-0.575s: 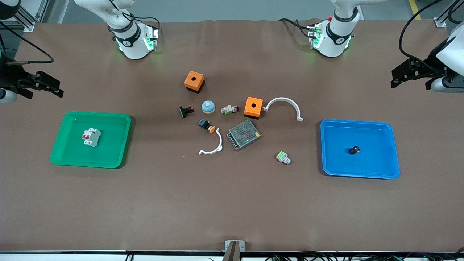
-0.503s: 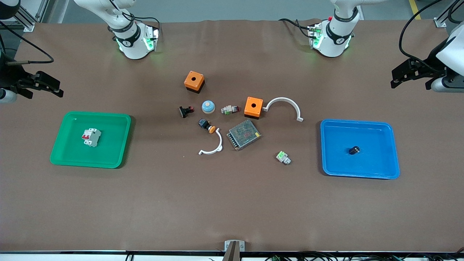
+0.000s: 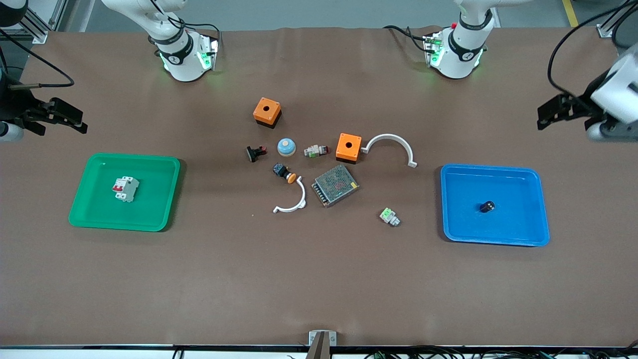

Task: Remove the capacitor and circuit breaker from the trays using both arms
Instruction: 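Reach the left gripper toward the black capacitor in the blue tray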

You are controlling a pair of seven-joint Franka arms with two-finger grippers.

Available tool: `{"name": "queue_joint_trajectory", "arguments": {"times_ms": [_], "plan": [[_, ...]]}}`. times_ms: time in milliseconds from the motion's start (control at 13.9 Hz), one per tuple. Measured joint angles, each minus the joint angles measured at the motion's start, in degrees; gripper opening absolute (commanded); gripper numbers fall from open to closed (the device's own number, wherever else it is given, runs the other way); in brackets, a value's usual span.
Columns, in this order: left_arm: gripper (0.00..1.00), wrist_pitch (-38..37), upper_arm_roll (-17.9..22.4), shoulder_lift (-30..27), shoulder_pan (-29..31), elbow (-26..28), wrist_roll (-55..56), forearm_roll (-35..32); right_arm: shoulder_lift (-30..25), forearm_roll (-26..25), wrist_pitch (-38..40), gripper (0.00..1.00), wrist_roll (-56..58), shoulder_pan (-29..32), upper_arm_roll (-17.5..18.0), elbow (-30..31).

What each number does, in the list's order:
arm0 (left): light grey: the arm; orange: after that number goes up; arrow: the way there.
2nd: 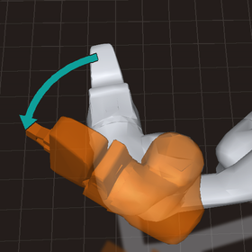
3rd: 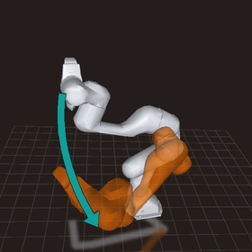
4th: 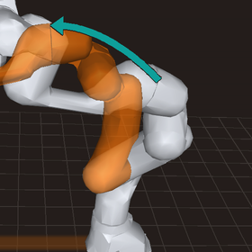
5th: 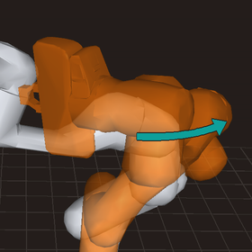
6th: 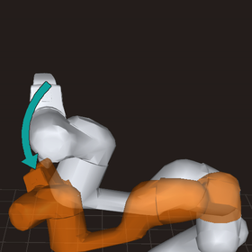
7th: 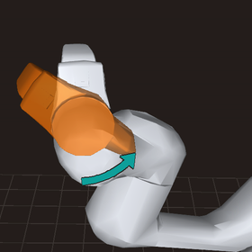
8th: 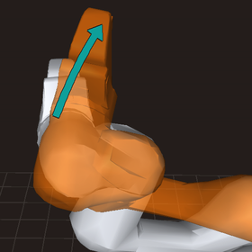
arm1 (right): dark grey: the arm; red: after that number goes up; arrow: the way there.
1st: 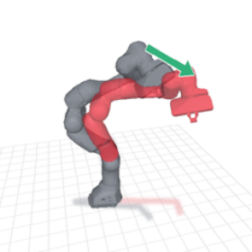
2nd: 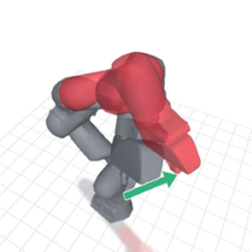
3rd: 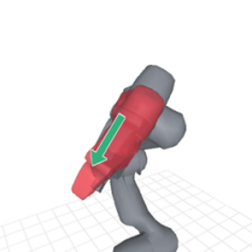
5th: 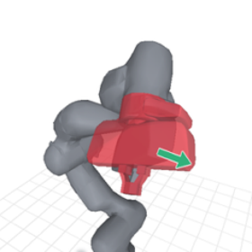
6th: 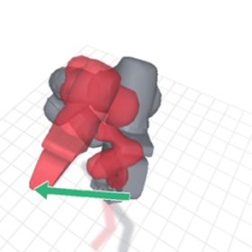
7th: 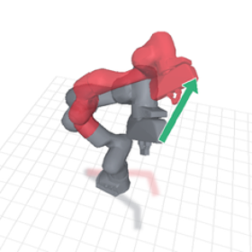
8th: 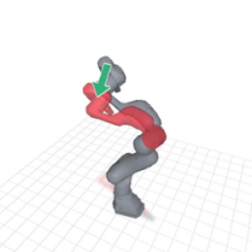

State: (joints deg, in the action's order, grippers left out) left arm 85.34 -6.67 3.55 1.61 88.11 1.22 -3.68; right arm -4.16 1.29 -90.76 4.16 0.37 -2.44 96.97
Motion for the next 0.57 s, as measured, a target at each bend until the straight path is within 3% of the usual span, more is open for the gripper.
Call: {"name": "queue_joint_trajectory", "arguments": {"times_ms": [575], "plan": [[1.0,24.8,-0.49,14.03,0.36,12.08,12.48,-4.0,1.49,0.0,-1.33,1.0,-0.02,0.98,-0.61,-0.38]]}}
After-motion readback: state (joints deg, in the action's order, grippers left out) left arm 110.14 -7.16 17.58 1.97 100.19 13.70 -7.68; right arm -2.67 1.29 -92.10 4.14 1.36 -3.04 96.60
